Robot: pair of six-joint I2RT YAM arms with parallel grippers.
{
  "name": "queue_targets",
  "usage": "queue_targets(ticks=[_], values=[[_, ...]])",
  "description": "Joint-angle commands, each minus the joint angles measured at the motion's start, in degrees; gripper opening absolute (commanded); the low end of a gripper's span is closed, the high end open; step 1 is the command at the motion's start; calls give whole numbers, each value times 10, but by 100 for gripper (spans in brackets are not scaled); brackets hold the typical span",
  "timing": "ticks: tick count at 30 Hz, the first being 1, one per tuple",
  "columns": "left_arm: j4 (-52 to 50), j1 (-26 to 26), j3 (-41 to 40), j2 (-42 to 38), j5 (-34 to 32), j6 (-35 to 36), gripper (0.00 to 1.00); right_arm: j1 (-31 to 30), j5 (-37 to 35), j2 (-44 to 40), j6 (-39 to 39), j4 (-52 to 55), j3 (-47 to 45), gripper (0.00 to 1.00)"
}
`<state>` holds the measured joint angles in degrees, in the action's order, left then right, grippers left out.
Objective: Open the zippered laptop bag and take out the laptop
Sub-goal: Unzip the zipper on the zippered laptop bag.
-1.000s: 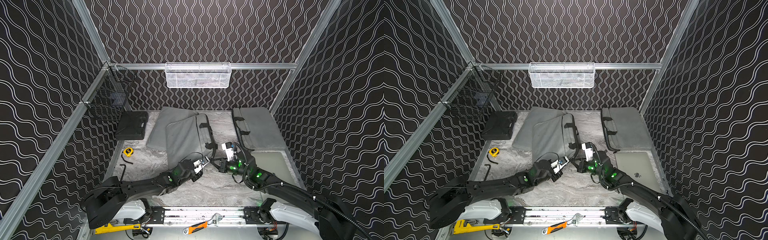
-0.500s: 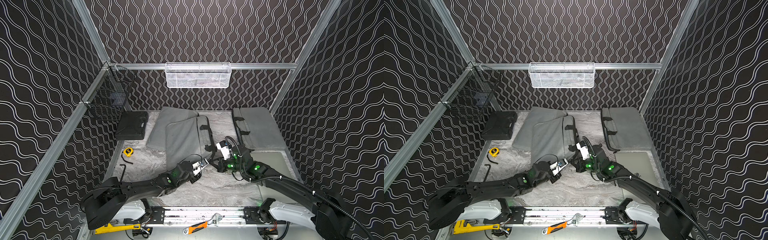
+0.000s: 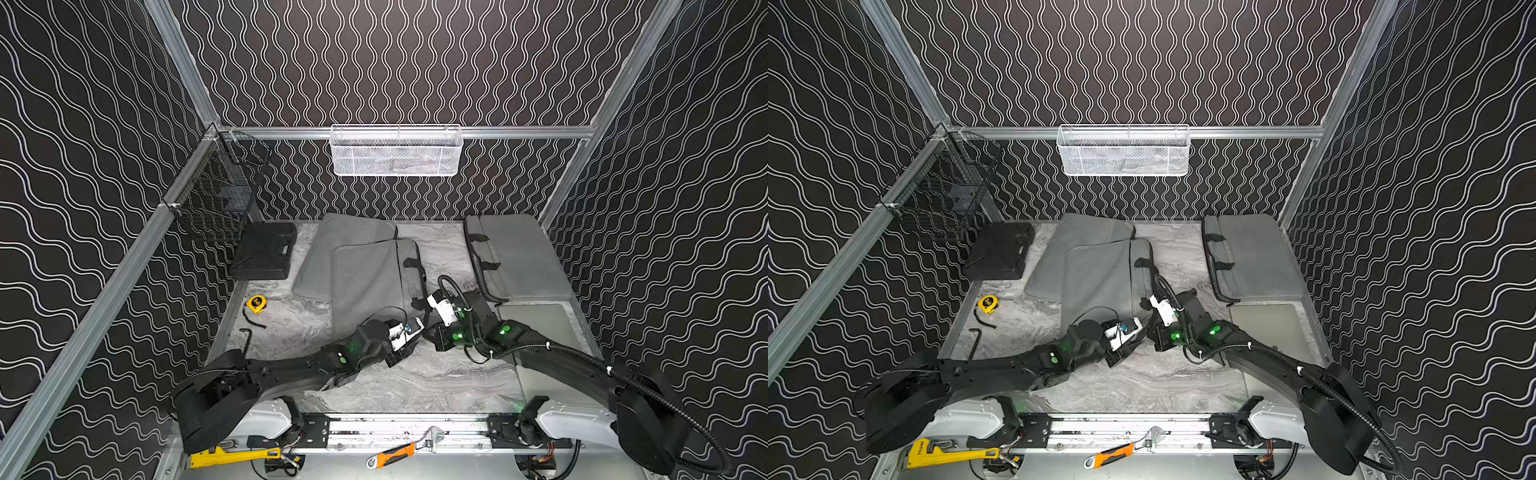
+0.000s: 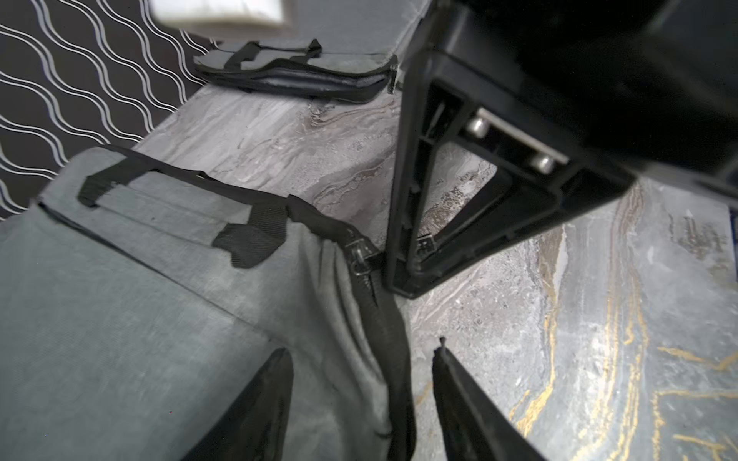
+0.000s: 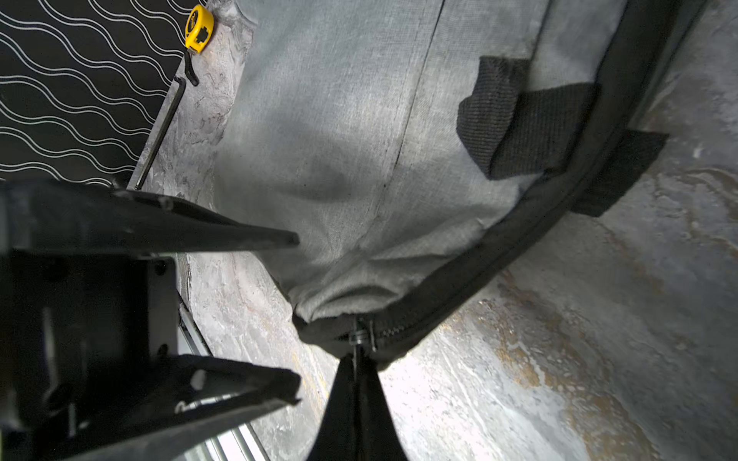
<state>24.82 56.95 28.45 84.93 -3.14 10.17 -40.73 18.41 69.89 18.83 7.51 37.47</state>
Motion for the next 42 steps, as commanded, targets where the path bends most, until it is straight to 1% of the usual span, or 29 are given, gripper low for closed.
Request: queue_targets(ticks=[1,3,6,9,11,14,17,22,29,33,37,42], values=[[26,-1,16,18,15,-16,58,-1,18,-7,-15,-29,2,0],[22,-1,27,32,16,-20,53,-1,21,-11,-21,-23,2,0],[2,-1,49,49,30,-16,40,-2,9,-15,-28,-9,2,0],[4,-1,48,47,35,-18,16,-1,-19,-18,-29,15,9,0],[16,-1,36,42,30,-16,0,-2,-75,-16,-18,47,19,0],[3,-1,29,31,17,-9,0,-1,-147,-11,-3,84,34,0],[-32,-1,27,16,11,-1,0,0,-173,6,-7,108,51,0],[-47,-1,13,-6,20,12,0,5,-196,36,-9,124,65,0],[-40,-1,-12,-29,30,2,0,26,-203,54,-27,146,86,0],[-47,-1,-18,-41,41,6,0,52,-192,70,-42,162,95,0],[-52,-1,-22,-49,37,6,0,67,-179,74,-50,148,95,0],[-30,0,-39,-65,53,1,0,73,-140,93,-48,100,104,0]])
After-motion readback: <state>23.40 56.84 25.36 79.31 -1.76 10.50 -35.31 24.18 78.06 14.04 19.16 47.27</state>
